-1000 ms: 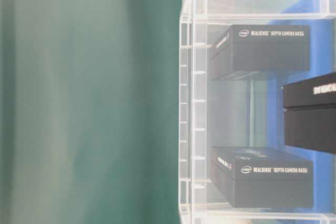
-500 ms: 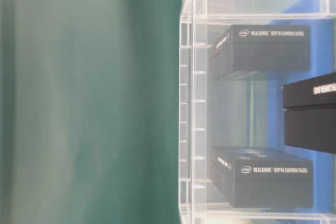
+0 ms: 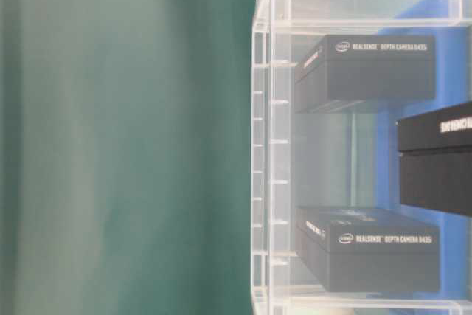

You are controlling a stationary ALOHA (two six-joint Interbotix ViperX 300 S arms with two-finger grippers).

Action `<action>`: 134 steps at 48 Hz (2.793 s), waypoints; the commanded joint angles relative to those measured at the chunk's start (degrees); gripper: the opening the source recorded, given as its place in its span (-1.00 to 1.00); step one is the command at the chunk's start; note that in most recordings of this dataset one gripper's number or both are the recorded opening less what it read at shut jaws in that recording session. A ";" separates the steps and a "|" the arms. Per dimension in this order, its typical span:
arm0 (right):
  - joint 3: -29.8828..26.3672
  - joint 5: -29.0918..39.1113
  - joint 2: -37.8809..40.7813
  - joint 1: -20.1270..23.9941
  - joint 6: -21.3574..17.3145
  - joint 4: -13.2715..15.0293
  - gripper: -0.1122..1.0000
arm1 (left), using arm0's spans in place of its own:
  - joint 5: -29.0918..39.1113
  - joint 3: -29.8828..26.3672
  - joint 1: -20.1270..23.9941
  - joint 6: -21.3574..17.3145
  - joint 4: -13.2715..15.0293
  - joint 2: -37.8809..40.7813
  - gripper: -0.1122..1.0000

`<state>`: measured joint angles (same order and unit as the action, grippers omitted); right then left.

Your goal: Take out the box from the case.

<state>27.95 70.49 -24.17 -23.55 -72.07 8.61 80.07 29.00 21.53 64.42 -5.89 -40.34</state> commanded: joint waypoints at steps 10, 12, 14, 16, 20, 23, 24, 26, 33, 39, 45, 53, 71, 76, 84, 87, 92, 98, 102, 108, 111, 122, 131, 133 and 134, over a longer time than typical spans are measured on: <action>-1.67 -0.26 0.09 0.09 0.18 -0.79 0.85 | -0.18 -0.70 -0.18 0.09 -0.09 0.00 0.87; -1.67 -0.18 0.00 0.00 0.18 -0.79 0.85 | -0.26 -0.70 -0.09 0.09 -0.18 0.00 0.87; -1.67 -0.26 0.09 0.09 0.18 -0.79 0.85 | -0.18 -0.70 -0.09 0.09 -0.18 0.00 0.87; -1.67 -0.26 0.09 0.00 0.18 -0.79 0.85 | -0.18 -0.70 -0.18 0.09 -0.09 0.00 0.87; -1.67 -0.18 0.09 0.00 0.18 -0.53 0.85 | -0.18 -0.70 -0.18 0.09 -0.18 0.00 0.87; -1.67 -0.18 0.09 0.00 0.18 -0.44 0.85 | -0.18 -0.70 -0.09 0.09 -0.18 0.00 0.87; -1.67 -0.18 0.09 0.00 0.26 -0.35 0.85 | -0.18 -0.70 -0.18 0.09 -0.09 0.00 0.87; -1.67 -0.26 0.09 -0.09 0.26 -0.44 0.85 | -0.26 -0.62 -0.09 0.09 -0.18 -0.09 0.87; -1.76 -0.26 0.09 0.00 0.26 -0.35 0.85 | -0.26 -0.62 -0.09 0.09 -0.18 -0.09 0.87; -1.76 -0.26 0.09 0.00 0.26 -0.35 0.85 | -0.26 -0.70 -0.09 0.00 -0.09 -0.09 0.87; -1.67 -0.18 0.09 0.00 0.26 -0.35 0.85 | -0.18 -0.70 -0.09 0.00 -0.18 0.00 0.87; -1.67 -0.18 0.09 0.00 0.26 -0.35 0.85 | -0.53 -1.05 -0.18 0.35 -0.09 0.97 0.87; -1.67 -0.26 0.09 -0.09 0.26 -0.35 0.85 | -5.45 -8.00 -2.81 0.62 0.09 11.69 0.87; -1.67 -0.26 0.09 0.00 0.26 -0.35 0.85 | -5.54 -11.95 -3.52 0.62 0.00 16.35 0.87; -1.67 -0.26 0.09 0.00 0.44 -0.35 0.85 | -5.54 -17.75 -4.39 0.62 -0.18 22.68 0.87; -1.67 -0.26 0.09 0.00 0.53 -0.26 0.85 | -5.54 -20.04 -4.75 0.70 -0.18 24.96 0.87; -1.67 -0.26 0.09 0.00 0.53 -0.26 0.85 | -5.63 -23.99 -5.63 0.88 -0.18 28.83 0.87; -1.67 -0.26 0.09 0.00 0.53 -0.26 0.85 | -5.54 -28.83 -7.12 1.67 -0.26 33.49 0.87; -1.67 -0.26 0.09 0.00 0.53 -0.26 0.85 | -5.54 -31.29 -8.00 1.85 -0.35 35.77 0.87; -1.67 -0.26 0.09 0.00 0.62 -0.26 0.85 | -5.19 -33.75 -8.70 2.02 -0.44 38.32 0.87; -1.76 -0.26 0.09 0.00 0.62 -0.26 0.85 | -5.10 -34.37 -8.70 2.02 -0.44 38.85 0.87; -1.67 -0.26 0.09 0.00 1.05 -0.26 0.85 | -3.43 -34.10 -8.61 3.60 -0.88 38.76 0.87; -1.67 -0.26 0.09 -0.09 1.23 -0.26 0.85 | -2.37 -34.10 -8.61 4.66 -1.14 38.67 0.87; -1.67 -0.26 0.09 0.00 1.32 -0.26 0.85 | -2.29 -34.10 -8.61 4.75 -1.14 38.67 0.87; -1.67 -0.35 0.09 0.00 1.32 -0.26 0.85 | -2.29 -34.10 -8.61 4.75 -1.14 38.76 0.87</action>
<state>27.60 70.40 -23.73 -23.47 -70.84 8.26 77.70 -3.96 12.92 69.08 -6.68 -0.62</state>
